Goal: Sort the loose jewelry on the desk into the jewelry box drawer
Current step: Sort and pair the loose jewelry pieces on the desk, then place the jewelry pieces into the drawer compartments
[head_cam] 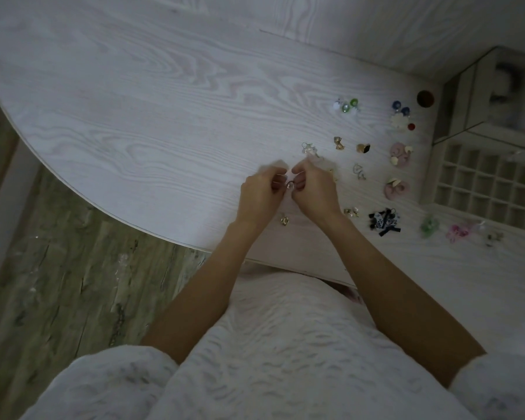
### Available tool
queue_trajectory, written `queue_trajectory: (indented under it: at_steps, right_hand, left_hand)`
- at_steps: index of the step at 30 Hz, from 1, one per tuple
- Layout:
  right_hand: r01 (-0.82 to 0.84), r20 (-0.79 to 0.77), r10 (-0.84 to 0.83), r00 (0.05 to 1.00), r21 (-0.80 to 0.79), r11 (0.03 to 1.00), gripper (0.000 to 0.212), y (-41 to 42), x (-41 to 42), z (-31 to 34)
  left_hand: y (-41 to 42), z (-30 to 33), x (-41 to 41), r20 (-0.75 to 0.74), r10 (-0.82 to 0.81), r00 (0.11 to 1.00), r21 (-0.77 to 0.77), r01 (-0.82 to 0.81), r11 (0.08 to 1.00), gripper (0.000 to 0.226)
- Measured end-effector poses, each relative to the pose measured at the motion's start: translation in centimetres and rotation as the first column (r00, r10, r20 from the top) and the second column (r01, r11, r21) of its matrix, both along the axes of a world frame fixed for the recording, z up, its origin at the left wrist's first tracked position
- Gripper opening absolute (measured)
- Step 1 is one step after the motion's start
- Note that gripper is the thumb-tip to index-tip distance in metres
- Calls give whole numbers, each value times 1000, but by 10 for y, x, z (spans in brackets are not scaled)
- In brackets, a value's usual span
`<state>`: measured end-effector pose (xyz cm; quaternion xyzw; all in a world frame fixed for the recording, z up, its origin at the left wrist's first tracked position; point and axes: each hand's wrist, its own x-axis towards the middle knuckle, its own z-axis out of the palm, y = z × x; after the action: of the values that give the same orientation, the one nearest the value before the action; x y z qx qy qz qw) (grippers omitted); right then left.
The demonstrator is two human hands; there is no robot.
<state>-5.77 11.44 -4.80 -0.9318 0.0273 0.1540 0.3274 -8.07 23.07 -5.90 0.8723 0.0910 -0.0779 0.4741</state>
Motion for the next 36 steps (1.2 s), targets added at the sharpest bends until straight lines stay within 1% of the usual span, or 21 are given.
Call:
queue_trajectory:
  at_steps: [6,13,17,20,21,25,29,31,33,36]
  right_hand:
    - [-24,25,24,999,-5,1000,33,2,-5,-1]
    - [-11,1,11,1000,-3,1000,30,-1,-7,-1]
    - [-88,23,89,996,-59,994,25,-2,-8,-1]
    - [-125,25,127,992,-80,989,29,2,-9,-2]
    - [-127,16,129,992,-75,989,30,4,-10,-2]
    - [-108,-17,108,994,-48,993,33,6,-14,0]
    - [-108,-21,107,994,-14,994,35,3,-18,6]
    - [-126,-6,126,992,8,992,35,-1,-19,14]
    - [-180,46,179,983,8,984,33,-11,-24,24]
    - [-277,157,283,946,-59,959,29,-41,-38,39]
  left_hand:
    - [-1,1,-5,9,-29,1000,3,29,1000,25]
    - [2,4,-10,-48,31,998,-9,-32,999,24]
    - [5,8,-12,-60,20,998,71,-15,997,24]
    - [8,6,-13,-64,-29,998,149,38,988,24]
    - [8,5,-13,-72,-33,997,150,43,988,23]
    - [2,8,-15,-104,2,995,61,5,998,22]
    - [2,12,-16,-124,-24,992,58,31,998,22]
    - [6,15,-17,-107,-41,993,98,51,994,20]
    - [9,19,-18,-52,-65,997,151,72,986,19]
    - [5,28,-18,106,-154,982,184,133,974,17]
